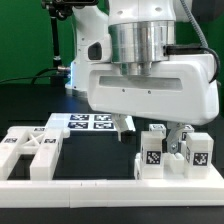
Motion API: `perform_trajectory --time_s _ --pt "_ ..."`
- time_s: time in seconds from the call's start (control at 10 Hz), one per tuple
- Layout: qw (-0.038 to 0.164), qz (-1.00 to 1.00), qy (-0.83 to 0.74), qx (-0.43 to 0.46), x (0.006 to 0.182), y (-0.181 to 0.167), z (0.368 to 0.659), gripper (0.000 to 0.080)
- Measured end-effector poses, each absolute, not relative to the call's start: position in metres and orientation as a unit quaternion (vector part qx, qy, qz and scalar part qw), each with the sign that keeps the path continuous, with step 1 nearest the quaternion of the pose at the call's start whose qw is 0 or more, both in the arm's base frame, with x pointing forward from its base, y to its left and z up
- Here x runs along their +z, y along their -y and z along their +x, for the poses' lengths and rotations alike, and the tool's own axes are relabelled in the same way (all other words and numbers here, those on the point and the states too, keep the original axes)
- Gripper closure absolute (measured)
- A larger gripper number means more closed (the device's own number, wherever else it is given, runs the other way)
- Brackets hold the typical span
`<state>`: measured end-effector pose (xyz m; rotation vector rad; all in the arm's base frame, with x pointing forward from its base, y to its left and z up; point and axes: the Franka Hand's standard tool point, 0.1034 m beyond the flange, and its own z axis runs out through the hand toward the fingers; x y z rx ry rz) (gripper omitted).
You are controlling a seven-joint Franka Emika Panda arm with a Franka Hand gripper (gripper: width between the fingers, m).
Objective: Assemble chair
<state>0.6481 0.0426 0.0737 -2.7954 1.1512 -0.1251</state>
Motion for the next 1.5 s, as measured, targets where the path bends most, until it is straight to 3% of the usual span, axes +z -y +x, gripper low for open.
perform_trajectory --time_s 0.3,0.5,0.6,0.7,0.8,0.9,1.1,1.5 --pt "0.042 -0.984 -0.165 -0.053 0.0737 -0.0486 0.6481 0.0151" --pt "0.043 -0.98 -0.188 -0.052 0.0729 -0.0479 0.6478 0.0151" --pt "0.043 -0.979 -0.19 -0.051 0.0728 -0.0477 0.6478 0.0245" --pt "0.044 -0.974 -0.215 -0.05 0.0725 -0.0478 0.6477 0.0245" --pt "0.046 -0.965 -0.254 -0.048 0.0723 -0.0479 0.6476 0.0428" --pt "0.048 -0.955 -0.29 -0.046 0.0722 -0.0477 0.6475 0.0514" --pt "0.05 -0.935 -0.348 -0.043 0.0721 -0.0471 0.6476 0.0514" --pt "0.052 -0.699 -0.714 -0.002 0.074 -0.0488 0.6469 0.0514"
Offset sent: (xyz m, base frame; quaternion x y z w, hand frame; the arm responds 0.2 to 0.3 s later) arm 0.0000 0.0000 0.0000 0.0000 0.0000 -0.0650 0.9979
